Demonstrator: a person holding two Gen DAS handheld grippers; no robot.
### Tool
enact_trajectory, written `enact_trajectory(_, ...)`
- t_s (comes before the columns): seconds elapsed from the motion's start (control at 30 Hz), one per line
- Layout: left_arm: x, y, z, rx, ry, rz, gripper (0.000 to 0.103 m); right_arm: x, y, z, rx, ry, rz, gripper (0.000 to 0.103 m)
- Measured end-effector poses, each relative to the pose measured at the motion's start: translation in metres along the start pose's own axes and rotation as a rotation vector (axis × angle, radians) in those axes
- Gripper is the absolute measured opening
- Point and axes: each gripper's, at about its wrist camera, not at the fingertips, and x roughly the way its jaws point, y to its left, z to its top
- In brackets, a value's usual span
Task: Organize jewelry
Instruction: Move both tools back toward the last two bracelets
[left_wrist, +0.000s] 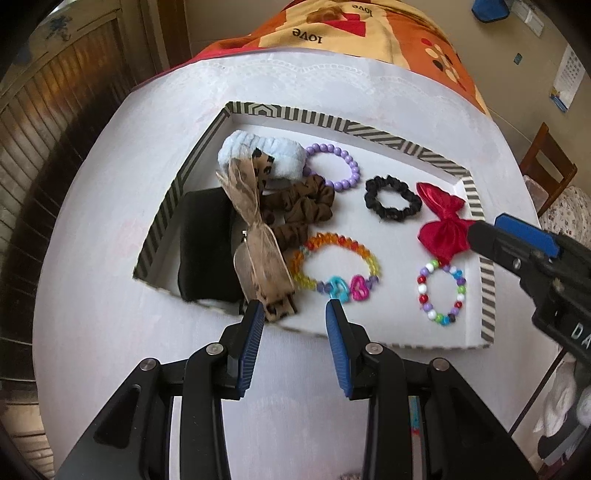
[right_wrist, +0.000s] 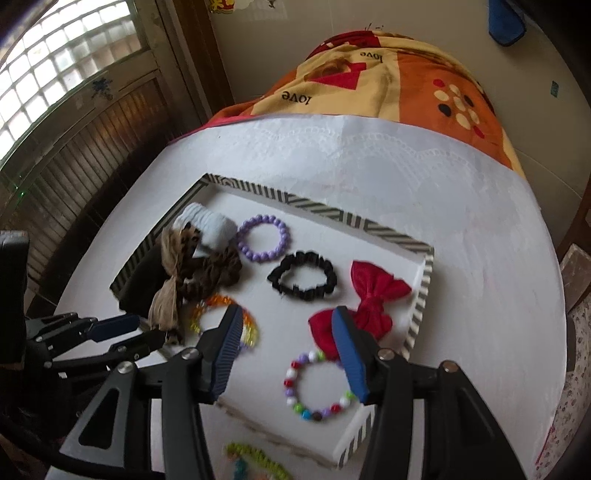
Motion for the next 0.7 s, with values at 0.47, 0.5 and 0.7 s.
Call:
enact_trajectory(0.47,-0.025,-0.005,-0.035,0.027,-0.015,0.01,0.026,-0.042,0.012,-0.059,0.042,0.001,-0.016,0.053)
enact_trajectory(0.5,-0.026,-0.005,-0.037,0.03,-0.014,0.007,0.026,-0.045,0.013,-0.064,0.046,-0.001,-0.018,0.053)
enact_trajectory(0.7,-0.033,-0.01,-0.054,0.06,-0.008,0.002,0.026,-0.061,0.01,-0.09,0.084,-0.005,-0.028,0.054)
